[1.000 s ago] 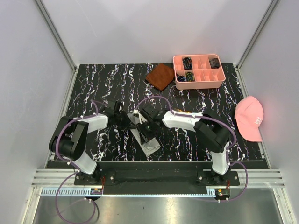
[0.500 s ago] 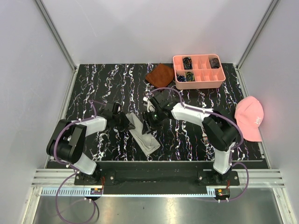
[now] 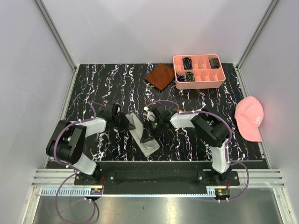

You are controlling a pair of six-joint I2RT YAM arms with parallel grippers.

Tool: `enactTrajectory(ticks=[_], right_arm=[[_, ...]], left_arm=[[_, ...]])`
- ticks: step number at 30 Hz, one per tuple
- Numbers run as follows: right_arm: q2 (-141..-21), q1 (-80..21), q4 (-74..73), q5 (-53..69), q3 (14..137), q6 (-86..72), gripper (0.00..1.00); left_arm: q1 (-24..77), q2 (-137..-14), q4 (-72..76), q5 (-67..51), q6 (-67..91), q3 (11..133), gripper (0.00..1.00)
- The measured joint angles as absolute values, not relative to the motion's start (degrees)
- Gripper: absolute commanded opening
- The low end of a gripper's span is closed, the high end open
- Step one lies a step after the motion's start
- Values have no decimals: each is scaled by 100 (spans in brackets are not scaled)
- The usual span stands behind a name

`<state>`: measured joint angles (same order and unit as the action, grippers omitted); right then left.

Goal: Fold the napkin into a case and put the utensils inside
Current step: Smooth out the smaller rectangle-folded napkin at the center of the board.

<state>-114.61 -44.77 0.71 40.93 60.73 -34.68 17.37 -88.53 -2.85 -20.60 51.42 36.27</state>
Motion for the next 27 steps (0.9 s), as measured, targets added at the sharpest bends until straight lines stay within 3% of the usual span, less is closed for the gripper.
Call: enactTrajectory(ticks=[11, 18, 27], right_arm=[[-11177, -4466, -821, 3712, 6541, -3068, 24], [-11544, -4427, -285, 4032, 6351, -3199, 24], [-11550, -4418, -368, 4064, 6405, -3015, 24]], left_arm=[[1688, -8853, -539, -2012, 4989, 3765, 5], [1658, -8805, -1529, -1741, 4508, 4453, 17], [1304, -8259, -2117, -1225, 4200, 5177, 4]])
